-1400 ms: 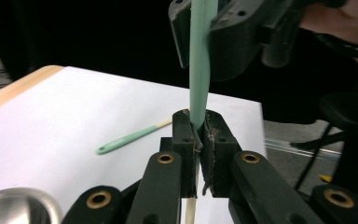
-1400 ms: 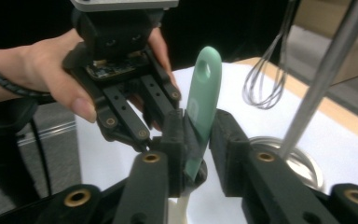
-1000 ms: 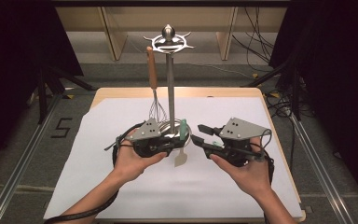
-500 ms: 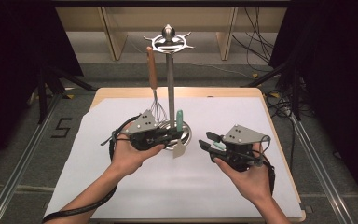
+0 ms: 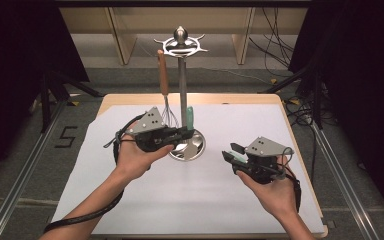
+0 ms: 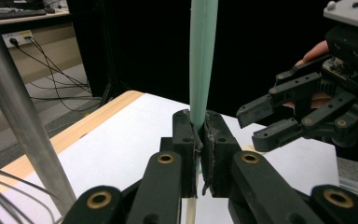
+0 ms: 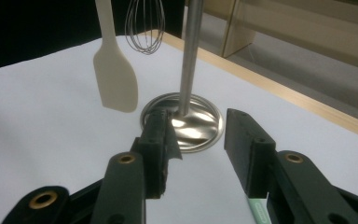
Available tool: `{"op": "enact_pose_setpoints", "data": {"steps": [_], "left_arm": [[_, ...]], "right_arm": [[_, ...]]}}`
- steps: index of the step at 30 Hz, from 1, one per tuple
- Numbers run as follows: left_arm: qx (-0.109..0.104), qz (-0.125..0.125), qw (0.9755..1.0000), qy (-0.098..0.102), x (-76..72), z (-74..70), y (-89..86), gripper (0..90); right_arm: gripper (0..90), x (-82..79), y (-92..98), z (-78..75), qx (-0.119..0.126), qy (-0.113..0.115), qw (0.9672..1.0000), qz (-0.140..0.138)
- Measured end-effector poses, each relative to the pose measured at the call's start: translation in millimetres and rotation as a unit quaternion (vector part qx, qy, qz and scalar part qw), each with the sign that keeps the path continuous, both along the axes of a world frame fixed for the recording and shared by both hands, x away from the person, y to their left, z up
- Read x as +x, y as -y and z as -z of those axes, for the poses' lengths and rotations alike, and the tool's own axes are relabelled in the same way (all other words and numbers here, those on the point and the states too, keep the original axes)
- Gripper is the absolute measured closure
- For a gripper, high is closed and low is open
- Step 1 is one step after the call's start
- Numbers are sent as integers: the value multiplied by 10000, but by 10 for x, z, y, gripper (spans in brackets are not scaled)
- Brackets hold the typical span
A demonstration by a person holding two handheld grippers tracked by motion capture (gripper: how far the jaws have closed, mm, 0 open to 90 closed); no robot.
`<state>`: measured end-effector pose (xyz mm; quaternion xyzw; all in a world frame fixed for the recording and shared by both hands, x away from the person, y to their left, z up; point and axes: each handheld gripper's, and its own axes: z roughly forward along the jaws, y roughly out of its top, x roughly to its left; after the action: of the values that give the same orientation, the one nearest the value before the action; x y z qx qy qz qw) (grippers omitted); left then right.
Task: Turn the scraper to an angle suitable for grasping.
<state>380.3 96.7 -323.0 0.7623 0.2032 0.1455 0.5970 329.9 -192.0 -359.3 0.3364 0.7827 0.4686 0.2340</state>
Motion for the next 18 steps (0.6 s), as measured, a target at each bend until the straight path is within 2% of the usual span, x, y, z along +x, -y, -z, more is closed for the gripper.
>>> {"op": "enact_pose_setpoints", "data": {"steps": [1, 2, 6, 7, 8, 9, 11, 12, 13, 15, 16, 17, 18], "left_arm": [[-3, 6, 10000, -24, 10, -13, 0, 843], [9, 22, 10000, -15, 23, -27, 1, 843], [7, 43, 10000, -10, 60, -77, 4, 843], [27, 64, 10000, 22, 72, -93, 2, 843], [11, 54, 10000, 17, 78, -106, 3, 843], [-2, 51, 10000, 17, 85, -122, 4, 843], [-2, 50, 10000, 40, 103, -161, 1, 843], [-9, 56, 10000, 41, 111, -180, 1, 843], [-33, 60, 10000, 38, 121, -194, 1, 843], [-56, 80, 9999, 39, 145, -213, -5, 843], [-52, 76, 10000, 30, 157, -217, -3, 844], [-36, 85, 10000, 27, 169, -222, -3, 843], [-3, 94, 9999, 50, 195, -241, -3, 843]], "right_arm": [[606, 11, 14, 5, -17, 100, 9999, 20], [607, -7, 12, 8, 53, -16, 9999, 102], [609, 17, 68, 30, -36, 24, 10000, 82], [611, 13, 68, 48, 39, -26, 9999, 140], [613, 13, 83, 55, 0, -55, 9999, 134], [618, 16, 90, 74, 5, 33, 9999, 169], [630, 2, 103, 89, -9, -149, 9997, 168], [636, 5, 96, 113, 77, -74, 9996, 245], [642, -3, 116, 104, -2, -184, 9996, 210], [653, 4, 138, 126, 5, -178, 9996, 223], [655, -9, 133, 136, 63, -276, 9992, 282], [655, 11, 132, 156, 117, -114, 9993, 332], [655, 7, 130, 157, 158, -179, 9991, 348]]}}
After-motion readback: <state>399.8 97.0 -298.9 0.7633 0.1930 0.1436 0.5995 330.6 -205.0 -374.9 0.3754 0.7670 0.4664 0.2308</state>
